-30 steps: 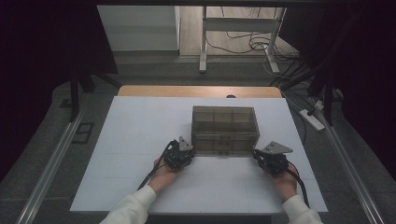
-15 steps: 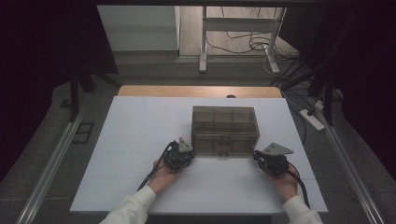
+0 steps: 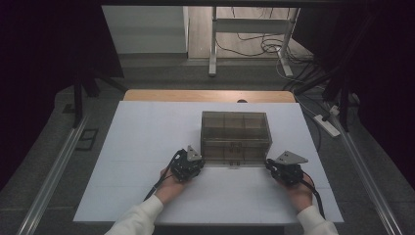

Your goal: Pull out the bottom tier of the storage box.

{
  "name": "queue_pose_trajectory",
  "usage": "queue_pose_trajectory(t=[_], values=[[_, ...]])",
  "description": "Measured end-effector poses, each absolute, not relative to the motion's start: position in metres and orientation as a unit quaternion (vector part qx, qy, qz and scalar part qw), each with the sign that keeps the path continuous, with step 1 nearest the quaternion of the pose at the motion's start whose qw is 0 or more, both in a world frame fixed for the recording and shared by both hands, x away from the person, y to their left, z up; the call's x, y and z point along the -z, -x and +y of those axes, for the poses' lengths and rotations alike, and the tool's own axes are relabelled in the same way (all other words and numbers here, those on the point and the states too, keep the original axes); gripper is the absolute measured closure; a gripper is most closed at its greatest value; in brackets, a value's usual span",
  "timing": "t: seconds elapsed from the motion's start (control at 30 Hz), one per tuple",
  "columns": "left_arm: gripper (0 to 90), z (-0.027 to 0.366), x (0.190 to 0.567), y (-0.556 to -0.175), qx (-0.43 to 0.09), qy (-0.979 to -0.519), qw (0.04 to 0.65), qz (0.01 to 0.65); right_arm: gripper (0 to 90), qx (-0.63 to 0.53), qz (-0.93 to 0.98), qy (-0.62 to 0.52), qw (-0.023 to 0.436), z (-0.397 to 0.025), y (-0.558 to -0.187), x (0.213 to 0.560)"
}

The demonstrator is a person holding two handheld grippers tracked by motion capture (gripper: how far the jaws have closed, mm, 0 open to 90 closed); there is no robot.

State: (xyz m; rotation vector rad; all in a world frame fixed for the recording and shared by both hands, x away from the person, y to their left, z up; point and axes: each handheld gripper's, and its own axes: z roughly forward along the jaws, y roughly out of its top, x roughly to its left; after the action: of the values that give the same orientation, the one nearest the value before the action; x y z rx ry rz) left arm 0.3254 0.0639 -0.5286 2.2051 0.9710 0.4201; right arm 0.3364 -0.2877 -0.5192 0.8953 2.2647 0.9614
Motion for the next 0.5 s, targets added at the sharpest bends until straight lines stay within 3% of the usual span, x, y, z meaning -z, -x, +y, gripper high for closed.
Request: queue_pose_trajectory(t=[0.5], values=[[79.6,0.0642,0.5282,-0.3225,-0.161,-0.849,0.34,0.37,78.3,-0.355,0.836,-0.329,0.258,-0.2882,-0.334,0.519]])
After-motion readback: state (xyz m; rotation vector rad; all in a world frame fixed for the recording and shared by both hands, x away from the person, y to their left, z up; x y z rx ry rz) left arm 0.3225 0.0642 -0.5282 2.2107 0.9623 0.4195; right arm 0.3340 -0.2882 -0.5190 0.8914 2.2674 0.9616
